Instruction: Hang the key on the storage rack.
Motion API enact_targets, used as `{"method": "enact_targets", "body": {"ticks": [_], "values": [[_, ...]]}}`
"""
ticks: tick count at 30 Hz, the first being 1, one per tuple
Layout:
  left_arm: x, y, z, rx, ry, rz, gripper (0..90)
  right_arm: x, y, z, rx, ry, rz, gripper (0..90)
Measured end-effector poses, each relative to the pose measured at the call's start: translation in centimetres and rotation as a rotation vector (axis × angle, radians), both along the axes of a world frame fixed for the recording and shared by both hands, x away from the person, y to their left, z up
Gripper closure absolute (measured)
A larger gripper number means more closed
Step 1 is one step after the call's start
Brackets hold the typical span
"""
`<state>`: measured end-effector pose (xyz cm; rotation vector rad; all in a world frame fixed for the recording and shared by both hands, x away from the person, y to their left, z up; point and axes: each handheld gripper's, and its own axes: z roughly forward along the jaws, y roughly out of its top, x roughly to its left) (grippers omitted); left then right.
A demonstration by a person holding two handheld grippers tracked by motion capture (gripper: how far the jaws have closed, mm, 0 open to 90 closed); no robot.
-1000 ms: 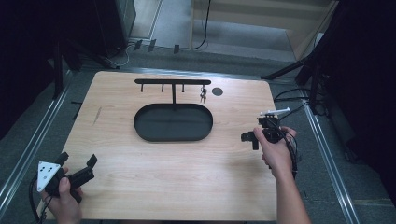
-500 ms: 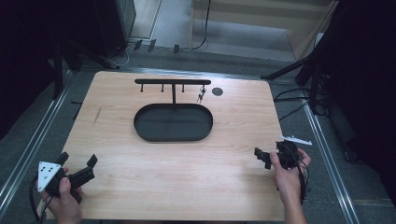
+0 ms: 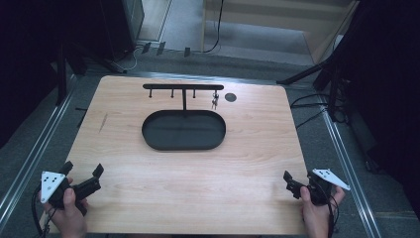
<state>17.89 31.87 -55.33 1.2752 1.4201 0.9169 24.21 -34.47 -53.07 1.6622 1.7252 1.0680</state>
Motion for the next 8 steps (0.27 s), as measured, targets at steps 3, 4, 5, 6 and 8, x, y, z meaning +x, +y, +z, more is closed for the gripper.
{"method": "enact_targets", "body": {"ticks": [3,4,5,6,8], "values": [[0.0,0.0,0.0,0.000,-0.002,-0.004,0.0,-0.9,-0.4,-0.6,0.009,-0.020,0.005,8.1],[0.0,0.0,0.0,0.001,-0.003,-0.001,0.0,-1.0,-0.4,-0.8,0.014,-0.023,0.006,8.2],[0.0,0.0,0.0,0.006,-0.003,-0.002,0.0,-1.3,-0.5,-1.1,0.027,-0.032,0.010,8.3],[0.0,-0.1,0.0,0.011,-0.005,-0.002,0.0,-1.4,-0.5,-1.3,0.040,-0.031,0.008,8.3],[-0.1,-0.2,0.0,0.027,-0.002,-0.005,0.0,-1.6,-0.6,-1.3,0.045,-0.053,0.006,13.7]]}}
